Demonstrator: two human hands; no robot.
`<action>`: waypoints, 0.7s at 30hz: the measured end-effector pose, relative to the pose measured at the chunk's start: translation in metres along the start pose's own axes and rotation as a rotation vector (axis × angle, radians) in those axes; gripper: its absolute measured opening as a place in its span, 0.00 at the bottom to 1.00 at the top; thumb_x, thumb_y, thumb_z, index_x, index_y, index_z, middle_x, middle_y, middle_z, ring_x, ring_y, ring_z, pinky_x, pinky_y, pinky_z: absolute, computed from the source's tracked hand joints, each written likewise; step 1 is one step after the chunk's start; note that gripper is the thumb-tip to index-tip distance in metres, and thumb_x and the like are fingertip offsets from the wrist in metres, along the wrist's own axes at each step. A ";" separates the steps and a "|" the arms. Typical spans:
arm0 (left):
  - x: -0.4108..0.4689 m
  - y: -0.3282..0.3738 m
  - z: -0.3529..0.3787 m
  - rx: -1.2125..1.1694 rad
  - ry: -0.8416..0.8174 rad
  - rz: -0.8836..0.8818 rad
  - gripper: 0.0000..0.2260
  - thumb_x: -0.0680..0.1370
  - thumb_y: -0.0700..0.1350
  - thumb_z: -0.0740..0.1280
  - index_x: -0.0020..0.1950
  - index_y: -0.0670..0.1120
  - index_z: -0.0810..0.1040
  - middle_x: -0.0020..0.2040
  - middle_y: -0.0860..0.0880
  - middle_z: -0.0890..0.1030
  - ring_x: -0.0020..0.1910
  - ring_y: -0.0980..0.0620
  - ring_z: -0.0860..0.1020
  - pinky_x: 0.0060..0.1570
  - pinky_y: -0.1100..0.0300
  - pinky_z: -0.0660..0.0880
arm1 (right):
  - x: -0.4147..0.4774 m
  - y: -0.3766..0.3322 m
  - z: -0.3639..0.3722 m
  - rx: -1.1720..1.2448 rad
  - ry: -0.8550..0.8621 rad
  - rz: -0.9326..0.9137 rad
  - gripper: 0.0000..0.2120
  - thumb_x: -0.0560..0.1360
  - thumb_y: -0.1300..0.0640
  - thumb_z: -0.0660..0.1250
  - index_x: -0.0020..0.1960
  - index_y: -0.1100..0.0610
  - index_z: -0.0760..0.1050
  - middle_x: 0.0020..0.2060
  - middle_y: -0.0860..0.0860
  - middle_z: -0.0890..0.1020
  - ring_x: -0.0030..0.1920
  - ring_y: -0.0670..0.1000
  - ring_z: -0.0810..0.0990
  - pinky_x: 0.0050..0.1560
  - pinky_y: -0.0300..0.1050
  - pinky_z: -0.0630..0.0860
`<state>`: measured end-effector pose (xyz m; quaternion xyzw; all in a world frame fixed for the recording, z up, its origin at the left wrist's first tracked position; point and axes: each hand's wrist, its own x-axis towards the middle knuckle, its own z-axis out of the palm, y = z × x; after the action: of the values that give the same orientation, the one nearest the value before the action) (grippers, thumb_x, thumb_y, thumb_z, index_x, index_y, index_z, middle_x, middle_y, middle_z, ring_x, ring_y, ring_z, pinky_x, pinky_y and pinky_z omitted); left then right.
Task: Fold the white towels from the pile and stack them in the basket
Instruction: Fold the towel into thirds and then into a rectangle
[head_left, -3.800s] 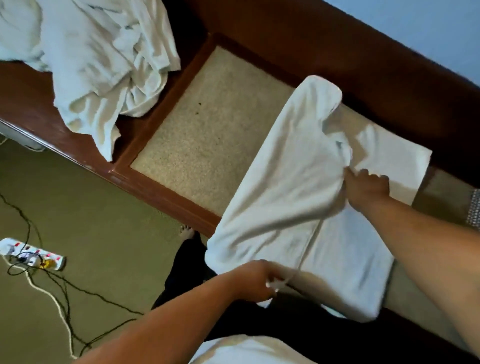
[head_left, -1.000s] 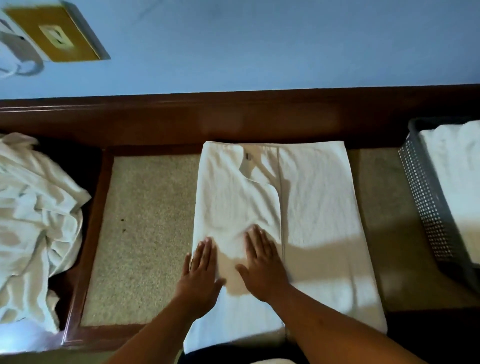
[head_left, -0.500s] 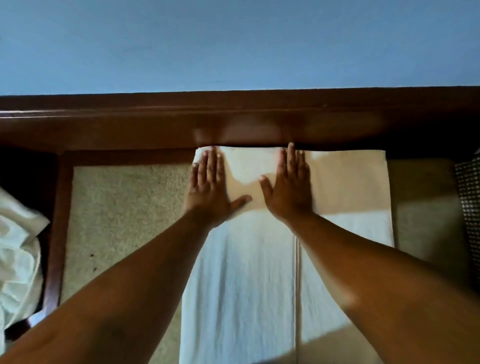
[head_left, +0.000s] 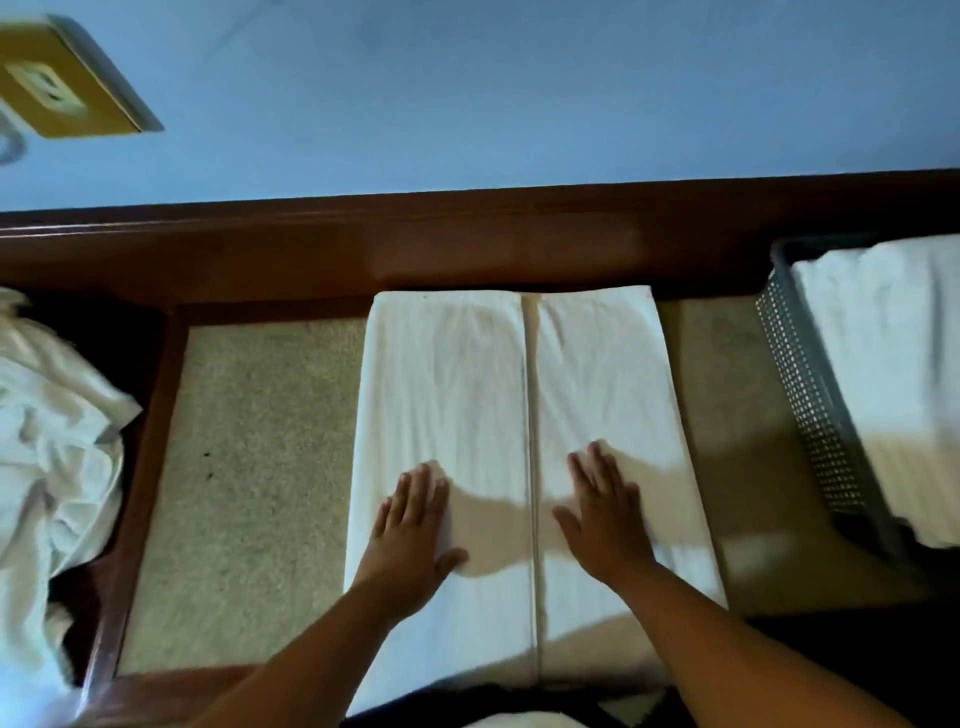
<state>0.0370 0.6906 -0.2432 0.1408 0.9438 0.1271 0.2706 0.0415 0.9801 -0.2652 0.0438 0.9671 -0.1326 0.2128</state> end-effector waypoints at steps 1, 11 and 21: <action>-0.014 0.003 0.009 -0.015 -0.013 -0.008 0.40 0.81 0.65 0.57 0.80 0.55 0.32 0.77 0.50 0.25 0.77 0.46 0.28 0.74 0.54 0.32 | -0.019 0.010 0.006 -0.002 -0.005 0.016 0.36 0.80 0.40 0.60 0.81 0.48 0.50 0.81 0.51 0.42 0.81 0.55 0.43 0.74 0.62 0.55; -0.087 0.004 0.051 -0.140 -0.005 0.000 0.38 0.78 0.64 0.56 0.83 0.51 0.47 0.80 0.51 0.35 0.79 0.51 0.36 0.79 0.52 0.46 | -0.127 0.071 0.035 0.464 0.317 0.643 0.37 0.68 0.52 0.79 0.73 0.60 0.69 0.73 0.66 0.63 0.70 0.69 0.65 0.70 0.61 0.64; -0.111 0.008 0.039 -0.371 0.053 -0.057 0.23 0.82 0.49 0.66 0.77 0.53 0.68 0.82 0.50 0.58 0.80 0.51 0.57 0.75 0.61 0.56 | -0.143 0.082 0.022 0.624 0.203 0.563 0.18 0.70 0.60 0.78 0.56 0.66 0.77 0.51 0.65 0.83 0.53 0.64 0.82 0.51 0.52 0.77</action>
<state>0.1502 0.6676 -0.2202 0.0581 0.9147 0.2947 0.2702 0.1915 1.0493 -0.2432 0.3811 0.8470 -0.3502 0.1212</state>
